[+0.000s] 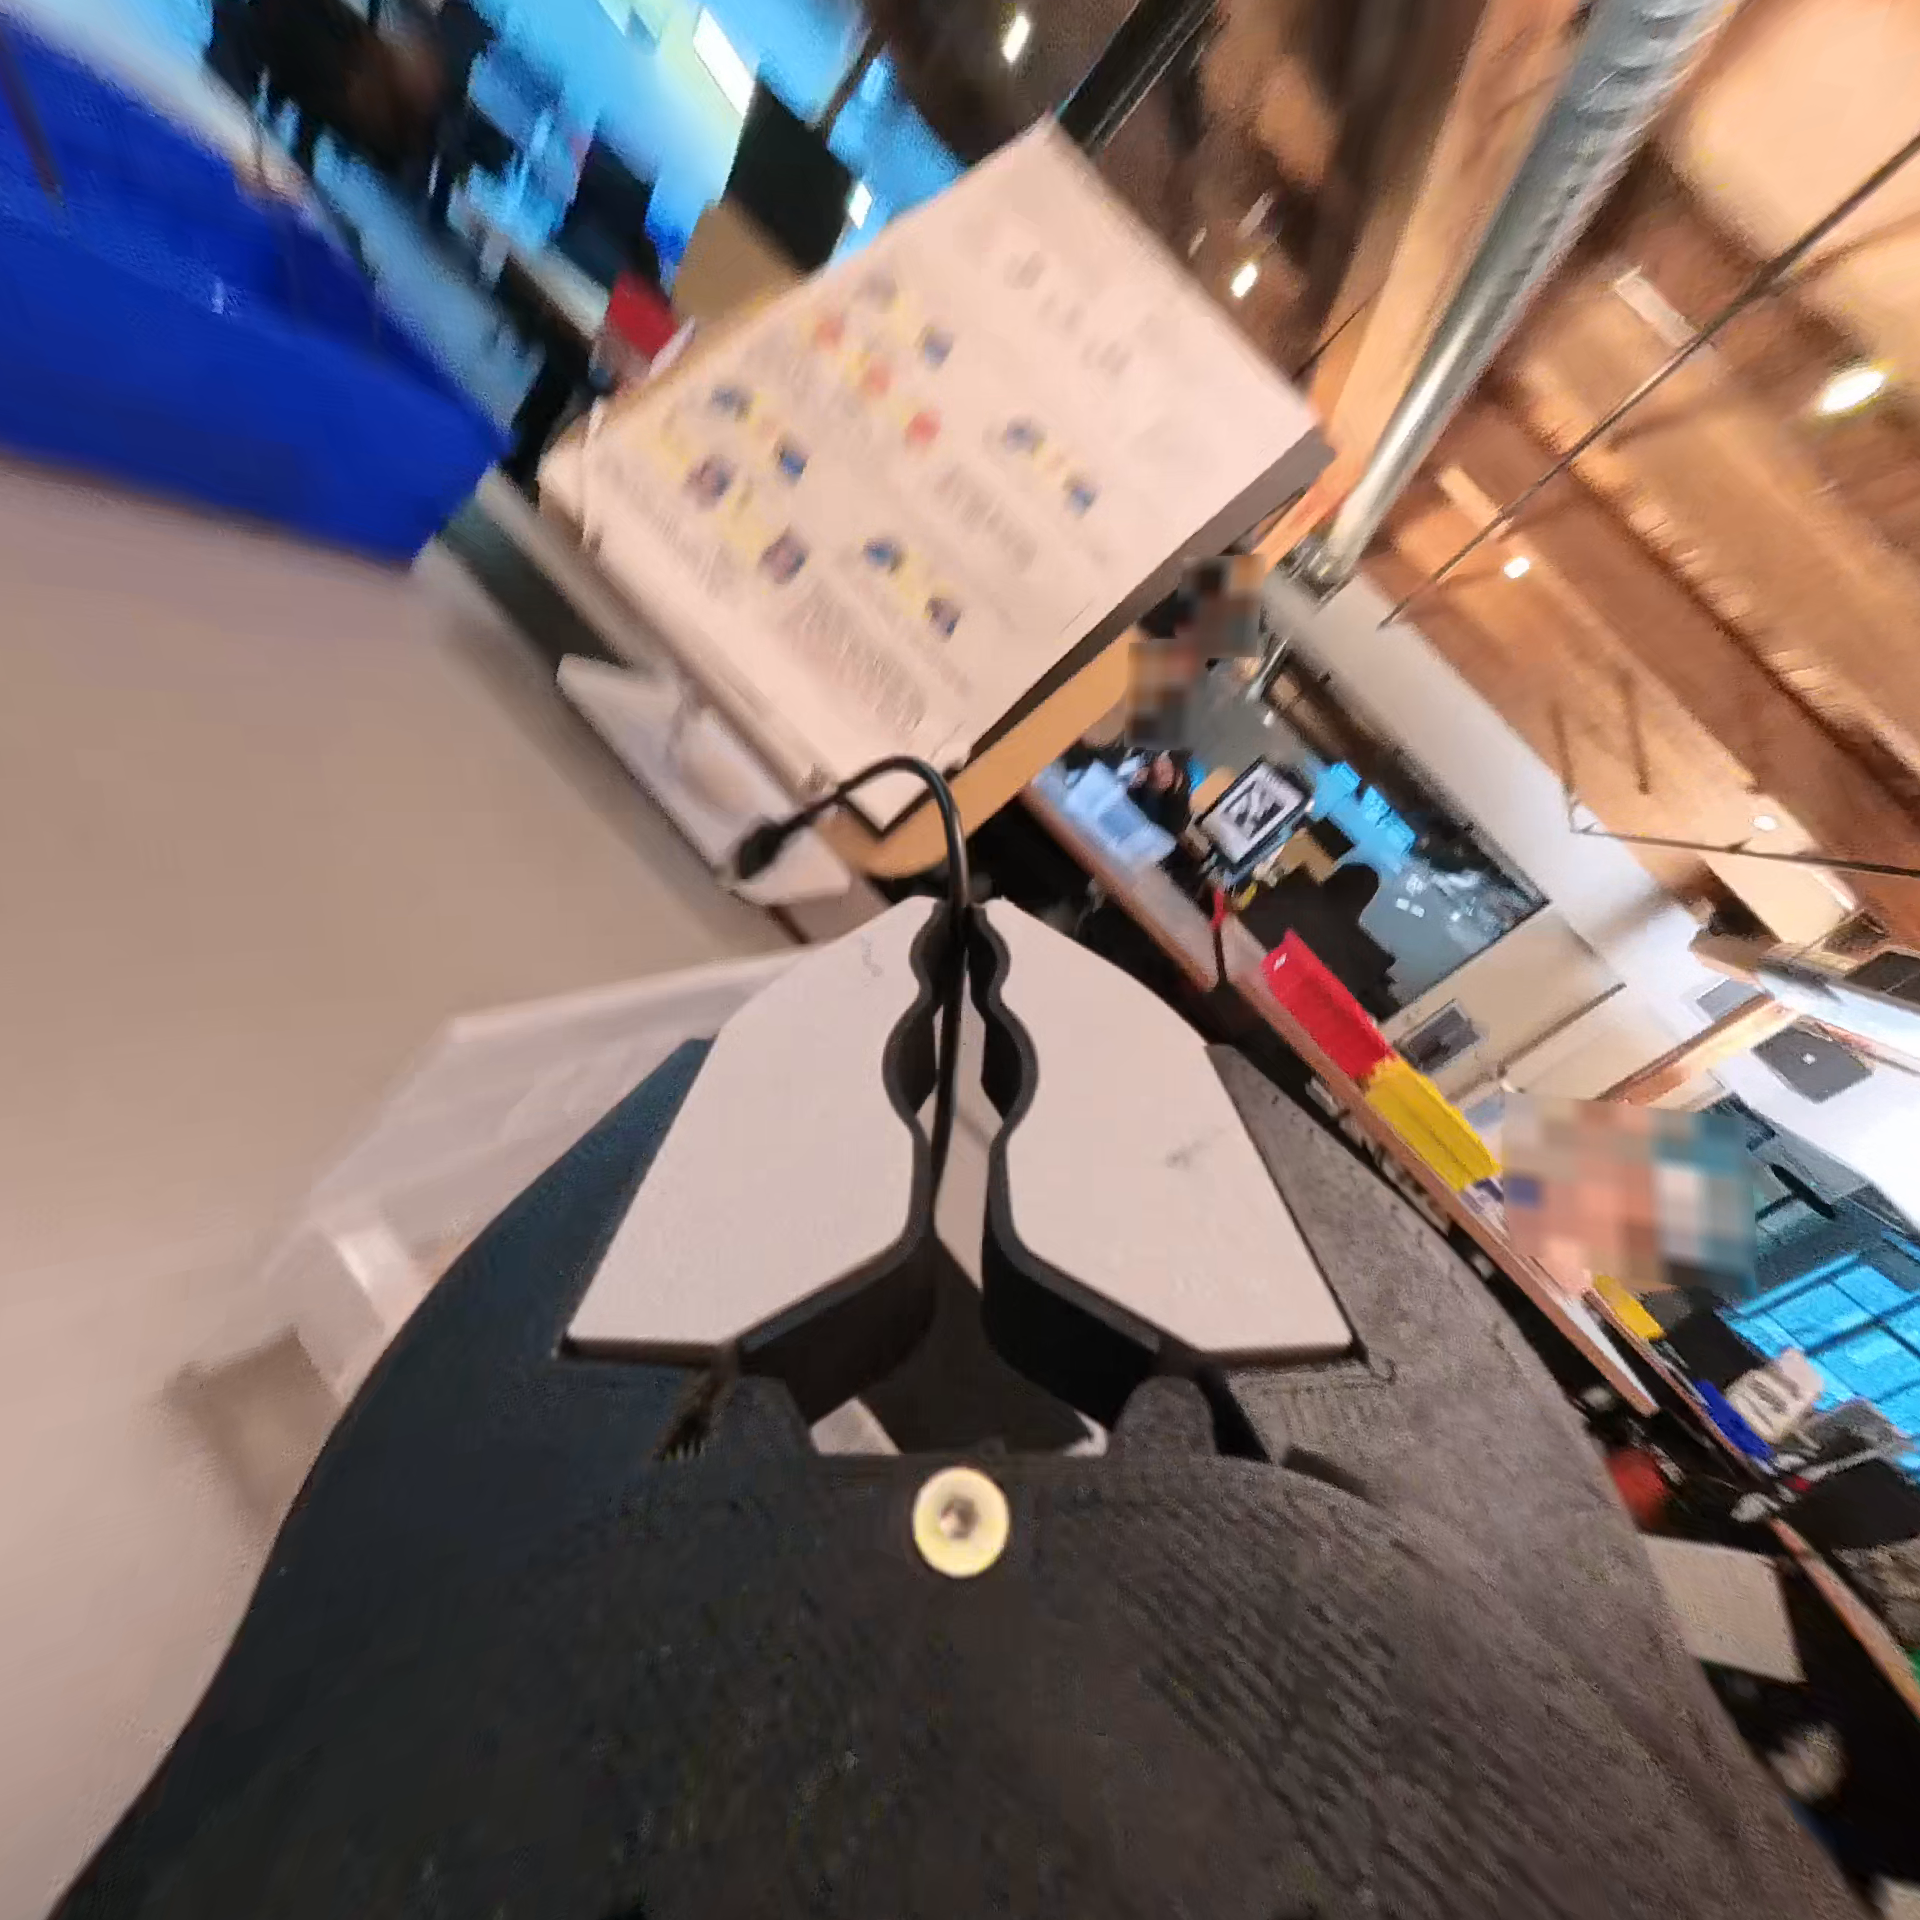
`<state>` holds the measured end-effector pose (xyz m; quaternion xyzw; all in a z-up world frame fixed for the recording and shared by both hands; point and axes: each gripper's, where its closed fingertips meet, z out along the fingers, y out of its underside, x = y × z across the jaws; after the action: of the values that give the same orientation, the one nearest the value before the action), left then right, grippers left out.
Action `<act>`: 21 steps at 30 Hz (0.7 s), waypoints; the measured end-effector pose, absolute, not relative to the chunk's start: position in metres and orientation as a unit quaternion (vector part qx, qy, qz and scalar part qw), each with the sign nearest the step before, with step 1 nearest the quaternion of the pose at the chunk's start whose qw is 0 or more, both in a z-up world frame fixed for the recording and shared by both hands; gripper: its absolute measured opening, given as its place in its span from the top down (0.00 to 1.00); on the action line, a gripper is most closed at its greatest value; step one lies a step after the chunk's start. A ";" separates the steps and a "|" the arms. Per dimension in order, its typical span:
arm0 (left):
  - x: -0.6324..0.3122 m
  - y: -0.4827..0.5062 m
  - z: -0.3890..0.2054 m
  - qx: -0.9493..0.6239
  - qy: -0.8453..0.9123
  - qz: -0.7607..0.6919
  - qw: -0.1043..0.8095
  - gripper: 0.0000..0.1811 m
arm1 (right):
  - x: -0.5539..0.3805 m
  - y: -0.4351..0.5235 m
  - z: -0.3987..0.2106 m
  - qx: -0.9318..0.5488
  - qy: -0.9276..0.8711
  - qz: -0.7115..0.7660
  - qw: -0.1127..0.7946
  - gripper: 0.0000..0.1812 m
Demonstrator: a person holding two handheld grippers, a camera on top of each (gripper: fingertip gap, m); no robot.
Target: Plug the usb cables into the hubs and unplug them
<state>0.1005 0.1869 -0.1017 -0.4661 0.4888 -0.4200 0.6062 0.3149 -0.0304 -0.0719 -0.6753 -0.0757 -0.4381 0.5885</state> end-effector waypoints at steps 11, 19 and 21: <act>0.104 0.184 -0.107 -0.468 0.494 -0.423 0.598 0.81 | 0.363 -0.064 -0.165 -0.775 -0.062 -0.361 0.515 0.99; 0.106 0.183 -0.111 -0.483 0.484 -0.444 0.579 0.81 | 0.346 -0.059 -0.201 -0.891 -0.027 -0.286 0.352 0.62; 0.106 0.180 -0.108 -0.480 0.484 -0.450 0.577 0.81 | 0.313 -0.025 -0.166 -0.863 -0.032 -0.261 0.432 0.53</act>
<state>0.1057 0.1801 -0.1083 -0.4801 0.4842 -0.4500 0.5767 0.3135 -0.0246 -0.1661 -0.8628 -0.0315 -0.2611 0.4318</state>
